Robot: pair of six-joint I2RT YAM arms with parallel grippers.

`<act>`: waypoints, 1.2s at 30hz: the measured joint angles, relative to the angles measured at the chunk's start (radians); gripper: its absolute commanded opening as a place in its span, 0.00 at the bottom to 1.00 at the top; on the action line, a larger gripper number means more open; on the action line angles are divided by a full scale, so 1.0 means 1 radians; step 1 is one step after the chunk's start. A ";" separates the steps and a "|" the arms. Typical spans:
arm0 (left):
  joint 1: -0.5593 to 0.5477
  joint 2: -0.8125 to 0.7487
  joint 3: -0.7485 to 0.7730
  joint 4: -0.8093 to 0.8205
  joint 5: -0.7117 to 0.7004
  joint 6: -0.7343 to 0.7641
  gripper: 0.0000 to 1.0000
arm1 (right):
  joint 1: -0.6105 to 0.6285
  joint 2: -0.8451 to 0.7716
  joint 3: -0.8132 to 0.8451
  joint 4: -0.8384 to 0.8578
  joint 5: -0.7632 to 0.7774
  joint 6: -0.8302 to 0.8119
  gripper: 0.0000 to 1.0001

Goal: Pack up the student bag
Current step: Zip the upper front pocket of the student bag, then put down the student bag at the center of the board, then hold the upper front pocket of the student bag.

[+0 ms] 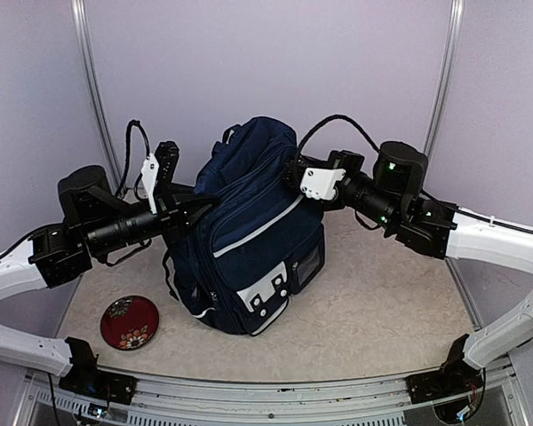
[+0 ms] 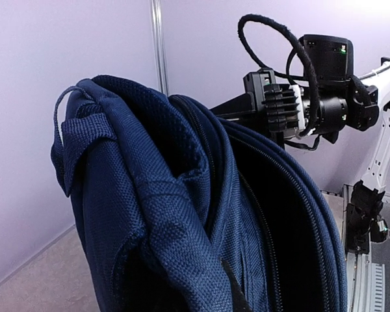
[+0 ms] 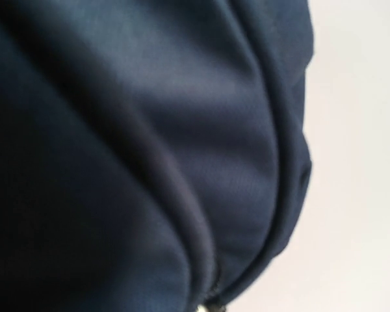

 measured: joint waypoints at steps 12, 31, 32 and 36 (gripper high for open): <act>0.062 0.116 0.016 0.195 -0.013 -0.185 0.00 | -0.158 0.189 0.249 -0.027 -0.207 0.134 0.00; -0.533 0.190 0.060 0.045 -0.096 0.293 0.95 | -0.195 0.246 0.316 0.071 -0.610 0.342 0.00; -0.571 0.171 0.078 -0.014 -0.119 0.332 0.95 | -0.195 0.233 0.304 0.080 -0.635 0.347 0.00; -0.625 0.060 0.115 -0.137 -0.124 0.399 0.91 | -0.195 0.206 0.276 0.094 -0.697 0.360 0.00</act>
